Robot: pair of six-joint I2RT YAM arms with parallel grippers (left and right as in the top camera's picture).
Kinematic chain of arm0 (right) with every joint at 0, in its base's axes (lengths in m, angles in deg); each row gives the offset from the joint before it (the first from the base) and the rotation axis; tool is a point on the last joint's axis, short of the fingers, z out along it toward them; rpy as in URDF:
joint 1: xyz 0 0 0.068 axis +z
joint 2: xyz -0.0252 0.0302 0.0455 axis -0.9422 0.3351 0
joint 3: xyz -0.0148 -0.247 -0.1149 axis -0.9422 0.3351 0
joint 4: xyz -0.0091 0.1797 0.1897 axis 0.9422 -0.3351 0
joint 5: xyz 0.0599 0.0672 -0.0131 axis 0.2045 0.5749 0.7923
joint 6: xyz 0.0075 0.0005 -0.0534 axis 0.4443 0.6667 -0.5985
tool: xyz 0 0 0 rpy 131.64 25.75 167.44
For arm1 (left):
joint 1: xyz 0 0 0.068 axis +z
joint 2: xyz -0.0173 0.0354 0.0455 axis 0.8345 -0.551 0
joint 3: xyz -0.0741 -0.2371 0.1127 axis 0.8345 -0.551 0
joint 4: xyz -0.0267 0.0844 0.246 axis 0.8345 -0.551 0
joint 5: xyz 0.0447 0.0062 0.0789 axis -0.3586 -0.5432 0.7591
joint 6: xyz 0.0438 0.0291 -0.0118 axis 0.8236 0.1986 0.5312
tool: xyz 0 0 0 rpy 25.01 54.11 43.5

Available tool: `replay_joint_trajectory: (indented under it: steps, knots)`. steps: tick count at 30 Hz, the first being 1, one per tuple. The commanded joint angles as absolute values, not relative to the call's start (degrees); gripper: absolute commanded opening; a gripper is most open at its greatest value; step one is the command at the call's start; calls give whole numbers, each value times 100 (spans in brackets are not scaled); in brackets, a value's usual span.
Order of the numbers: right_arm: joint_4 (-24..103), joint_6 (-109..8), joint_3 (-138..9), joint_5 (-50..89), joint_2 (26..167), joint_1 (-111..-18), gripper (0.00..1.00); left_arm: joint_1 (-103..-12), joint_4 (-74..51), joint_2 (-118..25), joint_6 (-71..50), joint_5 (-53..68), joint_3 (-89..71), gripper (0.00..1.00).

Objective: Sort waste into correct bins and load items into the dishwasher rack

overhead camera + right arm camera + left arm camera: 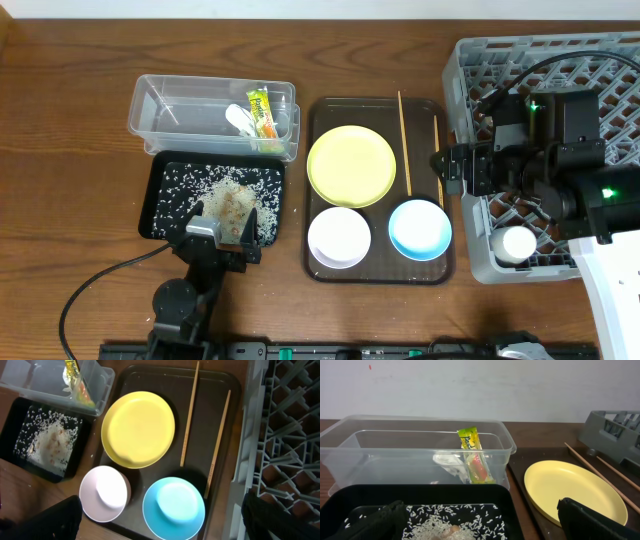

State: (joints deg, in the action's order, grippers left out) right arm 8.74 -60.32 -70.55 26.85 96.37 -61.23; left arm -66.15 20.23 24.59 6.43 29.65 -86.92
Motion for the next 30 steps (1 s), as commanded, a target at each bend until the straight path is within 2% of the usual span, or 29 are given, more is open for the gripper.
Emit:
replay_joint_trajectory:
  steps: [1,8,13,16,22,28,30]
  knots:
    - [870,-6086,-7094,2670,9643,-6060,99,-6589,1951,2505,698,2930,-8852,97]
    - [881,-5881,-7094,2772,9643,-6060,99,-6589,1951,2505,698,2930,-8852,98]
    - [1783,-5481,-7068,3848,9693,-6020,99,-6589,1951,2505,698,2930,-8852,97]
    - [2201,-5446,-7057,3924,9927,-5712,87,-6589,1951,2505,698,2930,-8852,97]
    - [2192,-4871,-7057,1048,11048,-4809,76,-6589,1951,2505,698,2930,-8852,97]
    - [2437,-4268,-7057,807,12165,-4991,45,-6589,1951,2505,698,2930,-8852,98]
    - [2636,-4216,-7057,845,12519,-5107,43,-6589,1951,2505,698,2930,-8852,98]
